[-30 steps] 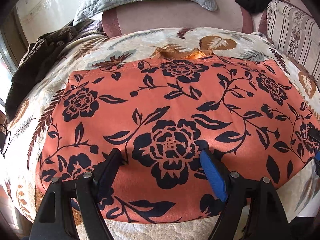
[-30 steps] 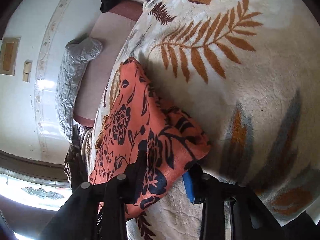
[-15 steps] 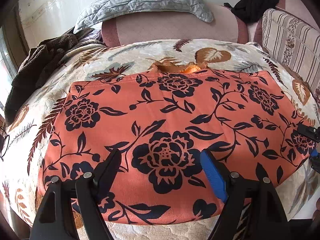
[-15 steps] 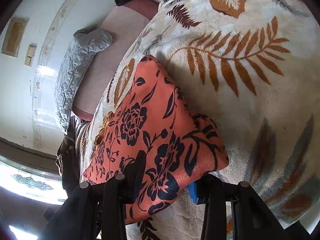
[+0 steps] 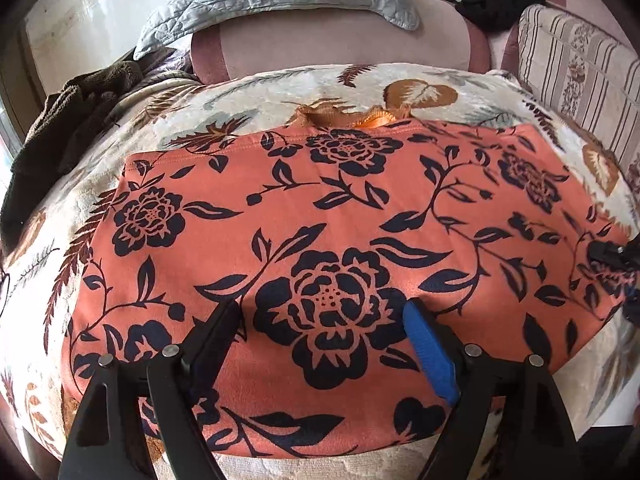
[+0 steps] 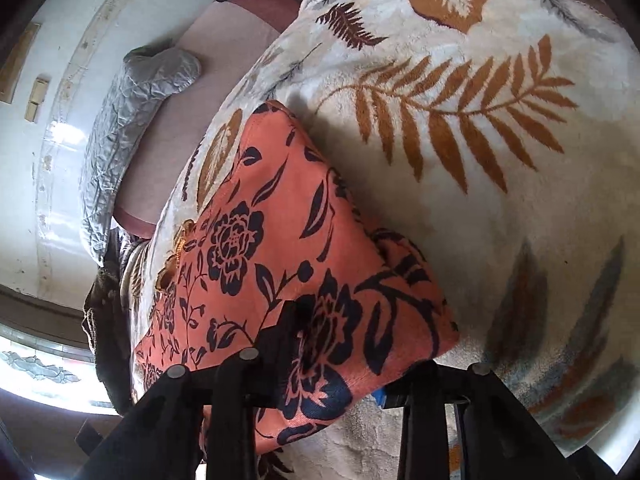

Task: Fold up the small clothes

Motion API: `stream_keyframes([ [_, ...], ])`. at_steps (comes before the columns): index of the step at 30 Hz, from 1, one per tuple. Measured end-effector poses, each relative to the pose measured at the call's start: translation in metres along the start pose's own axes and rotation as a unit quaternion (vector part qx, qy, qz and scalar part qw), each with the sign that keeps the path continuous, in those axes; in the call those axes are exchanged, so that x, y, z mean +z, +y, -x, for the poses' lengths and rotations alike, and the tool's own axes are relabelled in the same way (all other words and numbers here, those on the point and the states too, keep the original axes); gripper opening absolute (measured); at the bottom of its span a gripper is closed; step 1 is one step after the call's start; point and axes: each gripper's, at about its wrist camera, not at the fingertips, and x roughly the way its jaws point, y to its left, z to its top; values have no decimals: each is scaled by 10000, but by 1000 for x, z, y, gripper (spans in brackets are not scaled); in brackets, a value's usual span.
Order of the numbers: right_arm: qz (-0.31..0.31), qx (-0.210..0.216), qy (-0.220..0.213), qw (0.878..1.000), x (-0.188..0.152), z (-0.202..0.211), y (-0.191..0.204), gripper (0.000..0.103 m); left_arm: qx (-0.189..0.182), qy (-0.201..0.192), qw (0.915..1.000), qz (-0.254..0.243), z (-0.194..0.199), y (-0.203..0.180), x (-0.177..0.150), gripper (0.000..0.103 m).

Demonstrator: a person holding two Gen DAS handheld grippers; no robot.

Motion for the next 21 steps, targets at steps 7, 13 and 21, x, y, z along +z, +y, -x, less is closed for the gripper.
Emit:
stream_keyframes([
  [7, 875, -788, -381, 9923, -1, 10, 49, 12, -275, -310, 9975, 578, 34, 63, 0, 85],
  [13, 3292, -972, -1454, 9279, -80, 43, 201, 11, 107, -863, 9815, 1706, 73, 177, -8, 84],
  [21, 5006, -1002, 322, 8592, -242, -94, 258, 11, 427, -730, 9497, 3016, 56, 285, -42, 84],
])
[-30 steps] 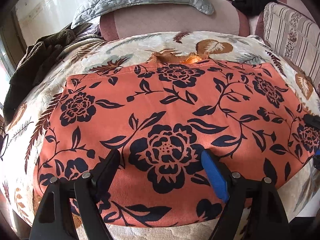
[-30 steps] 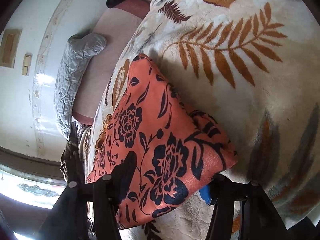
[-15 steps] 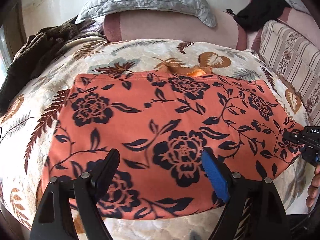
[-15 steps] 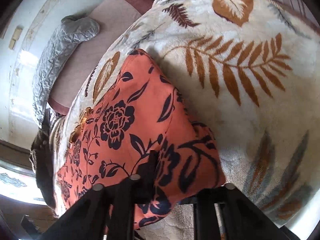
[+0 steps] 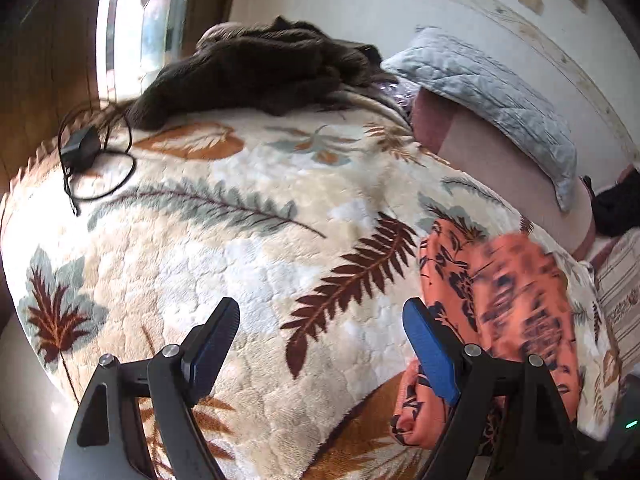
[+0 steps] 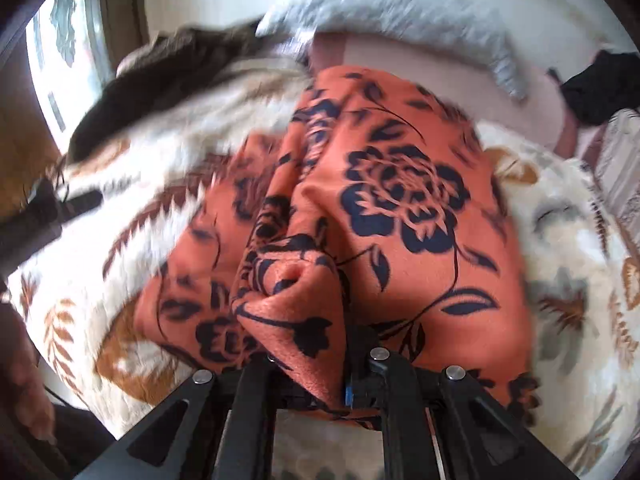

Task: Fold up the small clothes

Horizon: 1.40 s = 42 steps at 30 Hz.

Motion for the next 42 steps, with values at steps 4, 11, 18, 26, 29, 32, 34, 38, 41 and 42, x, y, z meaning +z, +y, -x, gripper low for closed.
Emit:
stream_keyframes([
  [4, -344, 203, -333, 9986, 16, 25, -9, 10, 58, -119, 9997, 199, 1, 18, 5, 84],
  [11, -502, 469, -1228, 9900, 54, 81, 14, 10, -132, -157, 9994, 287, 4, 21, 10, 84],
  [18, -95, 243, -482, 9985, 17, 6, 52, 11, -183, -24, 9991, 390, -1, 30, 9, 84],
  [26, 1, 522, -770, 9957, 29, 25, 60, 11, -236, 37, 9989, 398, -6, 24, 10, 84],
  [29, 215, 556, -544, 9967, 15, -2, 65, 11, -213, 17, 9994, 280, -6, 20, 7, 84],
  [32, 47, 626, -826, 9946, 18, 21, 60, 11, -213, -23, 9995, 235, -4, 20, 7, 84],
  [34, 189, 594, -928, 9937, 19, 25, 62, 11, -311, 10, 9991, 283, -6, 20, 9, 84],
  [38, 608, 513, -847, 9932, 0, 2, 72, 18, -421, 64, 9989, 174, -8, 9, 7, 84],
  [41, 506, 868, -1003, 9899, -9, 12, 69, 65, -610, 55, 9981, 31, -6, 1, 5, 84],
  [42, 432, 1032, -1006, 9886, -13, 16, 67, 70, -669, 49, 9977, -37, -5, -3, 4, 84],
])
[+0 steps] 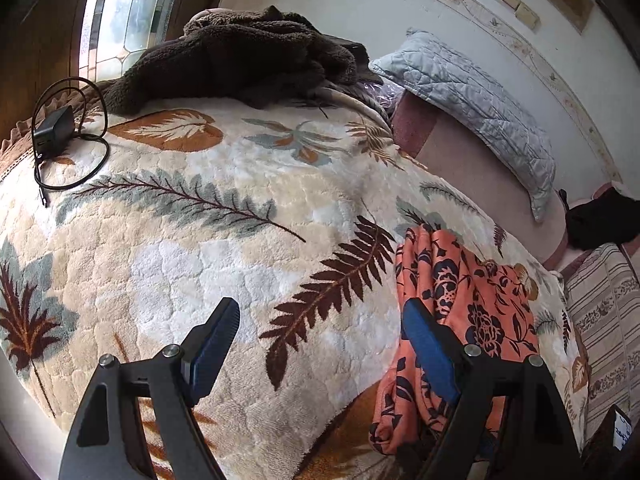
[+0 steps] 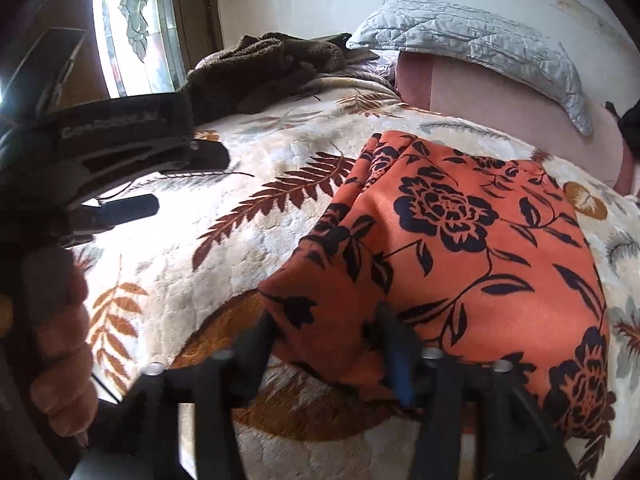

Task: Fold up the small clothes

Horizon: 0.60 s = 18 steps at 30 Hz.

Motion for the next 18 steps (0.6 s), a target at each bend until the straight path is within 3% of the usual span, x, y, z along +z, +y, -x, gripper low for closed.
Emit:
stream_keyframes([
  [7, -1035, 330, -566, 9925, -32, 71, -33, 70, -859, 353, 9936, -638, 0, -39, -19, 83],
  [11, -1554, 295, -597, 9856, -49, 95, -70, 70, -770, 740, 9892, -1003, -7, -57, -38, 63],
  [13, -1819, 271, -599, 9811, -56, 102, -89, 70, -608, 1149, 9867, -973, -22, -55, -46, 46],
  [14, -1936, 261, -597, 9789, -60, 105, -98, 70, -558, 1294, 9860, -893, -29, -51, -49, 31],
  [15, -2040, 253, -589, 9769, -63, 107, -106, 70, -691, 1394, 9849, -764, -32, -46, -51, 23],
  [18, -2344, 322, -559, 9700, -70, 109, -129, 70, -729, 1474, 9846, -592, -34, -42, -51, 21],
])
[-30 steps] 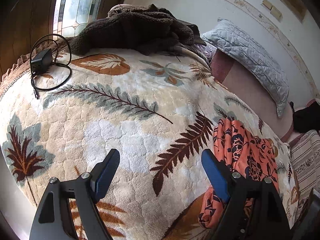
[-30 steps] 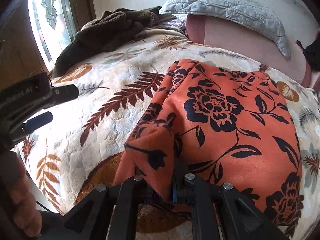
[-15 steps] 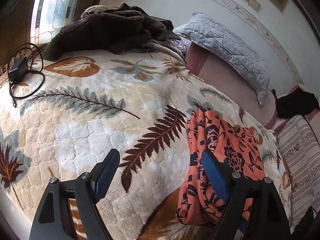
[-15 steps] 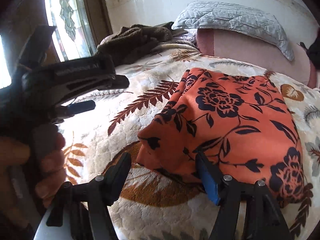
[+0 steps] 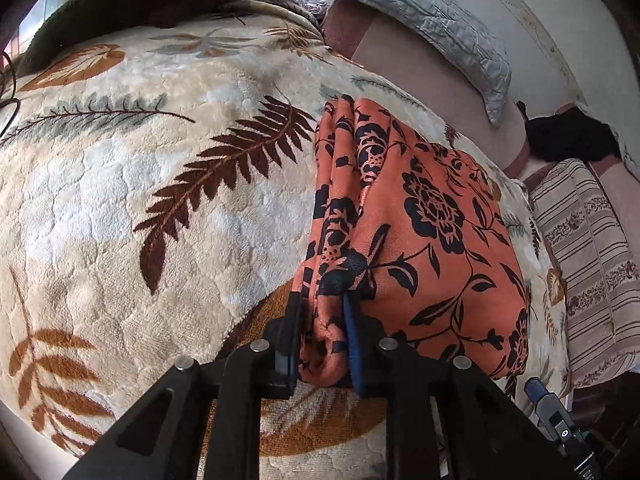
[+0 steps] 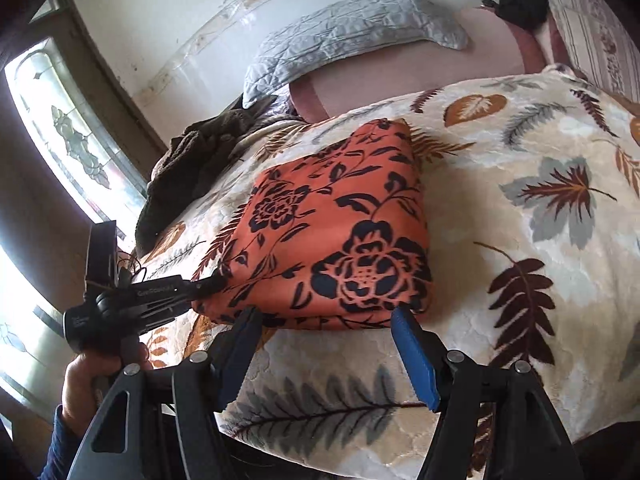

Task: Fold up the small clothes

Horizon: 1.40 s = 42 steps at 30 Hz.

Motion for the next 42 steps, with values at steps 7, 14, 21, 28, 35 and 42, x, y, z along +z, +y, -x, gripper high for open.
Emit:
stream_keyframes([
  [7, -735, 345, 47, 9967, 17, 2, -34, 78, 324, -155, 9993, -139, 17, -11, -3, 33],
  [14, -1293, 771, 126, 9885, 52, 0, -65, 82, 292, -677, 9948, -697, 35, -43, 38, 66],
  [21, -1571, 849, 573, 9823, 81, -39, -86, 82, 163, 339, 9991, -171, -45, -22, 83, 33],
  [28, -1497, 864, 555, 9834, 87, -43, -89, 82, -253, -398, 9963, -713, 4, -48, 88, 42],
  [35, -1538, 950, 548, 9820, 81, -43, -88, 82, 85, 107, 9971, -751, -40, -44, 100, 47],
  [42, -1482, 924, 614, 9827, 75, -48, -94, 82, -101, -133, 9949, -994, -27, -58, 97, 47],
])
